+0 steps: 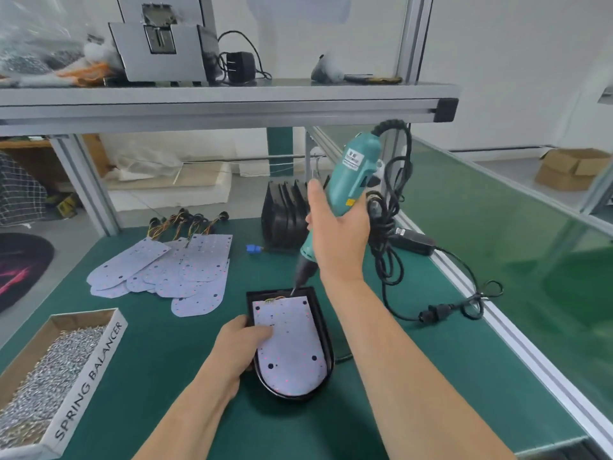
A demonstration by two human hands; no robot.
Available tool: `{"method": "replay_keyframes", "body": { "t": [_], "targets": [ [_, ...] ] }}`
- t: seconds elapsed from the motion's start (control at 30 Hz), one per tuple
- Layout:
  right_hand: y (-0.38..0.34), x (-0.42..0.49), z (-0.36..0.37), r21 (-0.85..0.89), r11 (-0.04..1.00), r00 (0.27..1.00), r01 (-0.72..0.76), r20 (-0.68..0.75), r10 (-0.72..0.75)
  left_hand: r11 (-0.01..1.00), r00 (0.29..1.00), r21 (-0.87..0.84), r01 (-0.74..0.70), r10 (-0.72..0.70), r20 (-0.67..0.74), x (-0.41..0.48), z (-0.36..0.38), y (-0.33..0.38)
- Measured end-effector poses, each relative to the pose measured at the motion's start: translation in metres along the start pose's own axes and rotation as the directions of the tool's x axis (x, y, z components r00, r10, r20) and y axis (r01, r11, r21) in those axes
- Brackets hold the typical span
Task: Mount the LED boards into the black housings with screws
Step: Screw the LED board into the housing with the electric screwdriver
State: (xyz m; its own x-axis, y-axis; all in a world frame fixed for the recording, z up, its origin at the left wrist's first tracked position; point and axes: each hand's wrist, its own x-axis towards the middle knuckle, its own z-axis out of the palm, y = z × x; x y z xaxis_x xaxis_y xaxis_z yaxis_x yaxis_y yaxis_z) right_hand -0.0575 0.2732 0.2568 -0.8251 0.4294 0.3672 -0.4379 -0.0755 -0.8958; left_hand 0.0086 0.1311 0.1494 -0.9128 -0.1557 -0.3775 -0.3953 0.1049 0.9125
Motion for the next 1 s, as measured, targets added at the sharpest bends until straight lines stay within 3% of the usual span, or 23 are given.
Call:
{"method": "replay_keyframes", "body": {
  "t": [0.13, 0.27, 0.4, 0.5, 0.57, 0.63, 0.67, 0.73, 0.8, 0.9, 0.93, 1.0],
  "targets": [
    [0.023, 0.041, -0.056, -0.316, 0.942, 0.993, -0.117, -0.068, 0.1, 0.995, 1.0, -0.096, 0.011, -0.011, 0.0, 0.005, -0.007, -0.002],
    [0.064, 0.058, -0.111, -0.68, 0.664, 0.942, -0.311, -0.127, 0.312, 0.986, 0.999, -0.162, 0.038, -0.042, -0.022, 0.013, -0.007, -0.006],
    [0.091, 0.055, -0.137, -0.82, 0.435, 0.884, -0.372, -0.171, 0.435, 0.982, 0.998, -0.186, 0.038, -0.048, -0.049, 0.018, -0.004, -0.009],
    [0.098, 0.046, -0.135, -0.884, 0.364, 0.909, -0.294, -0.141, 0.393, 0.98, 0.997, -0.2, 0.027, -0.041, -0.069, 0.022, -0.004, -0.011],
    [0.1, 0.039, -0.129, -0.961, 0.24, 0.969, -0.135, -0.077, 0.236, 0.979, 0.997, -0.205, 0.022, -0.037, -0.07, 0.022, -0.005, -0.012],
    [0.102, 0.035, -0.118, -0.992, 0.056, 0.991, 0.111, 0.115, 0.067, 0.979, 0.998, -0.202, 0.015, -0.028, -0.062, 0.021, -0.006, -0.013],
    [0.103, 0.032, -0.111, -0.974, 0.003, 0.972, 0.228, 0.228, 0.064, 0.98, 0.998, -0.2, 0.012, -0.024, -0.056, 0.021, -0.006, -0.013],
    [0.107, 0.025, -0.094, -0.948, 0.023, 0.925, 0.317, 0.315, 0.215, 0.979, 0.999, -0.203, 0.007, -0.017, -0.049, 0.02, -0.006, -0.012],
    [0.107, 0.019, -0.081, -0.963, 0.035, 0.88, 0.265, 0.257, 0.399, 0.976, 0.999, -0.219, -0.001, -0.009, -0.047, 0.02, -0.007, -0.012],
    [0.101, 0.02, -0.074, -0.961, 0.048, 0.822, 0.271, 0.257, 0.508, 0.964, 0.998, -0.266, -0.019, 0.001, -0.065, 0.018, -0.01, -0.011],
    [0.096, 0.02, -0.075, -0.959, 0.092, 0.8, 0.268, 0.274, 0.534, 0.956, 0.997, -0.291, -0.023, 0.001, -0.075, 0.019, -0.011, -0.012],
    [0.086, 0.015, -0.076, -0.945, 0.277, 0.75, 0.171, 0.307, 0.586, 0.937, 0.997, -0.35, -0.024, -0.004, -0.08, 0.019, -0.013, -0.011]
  ]
}}
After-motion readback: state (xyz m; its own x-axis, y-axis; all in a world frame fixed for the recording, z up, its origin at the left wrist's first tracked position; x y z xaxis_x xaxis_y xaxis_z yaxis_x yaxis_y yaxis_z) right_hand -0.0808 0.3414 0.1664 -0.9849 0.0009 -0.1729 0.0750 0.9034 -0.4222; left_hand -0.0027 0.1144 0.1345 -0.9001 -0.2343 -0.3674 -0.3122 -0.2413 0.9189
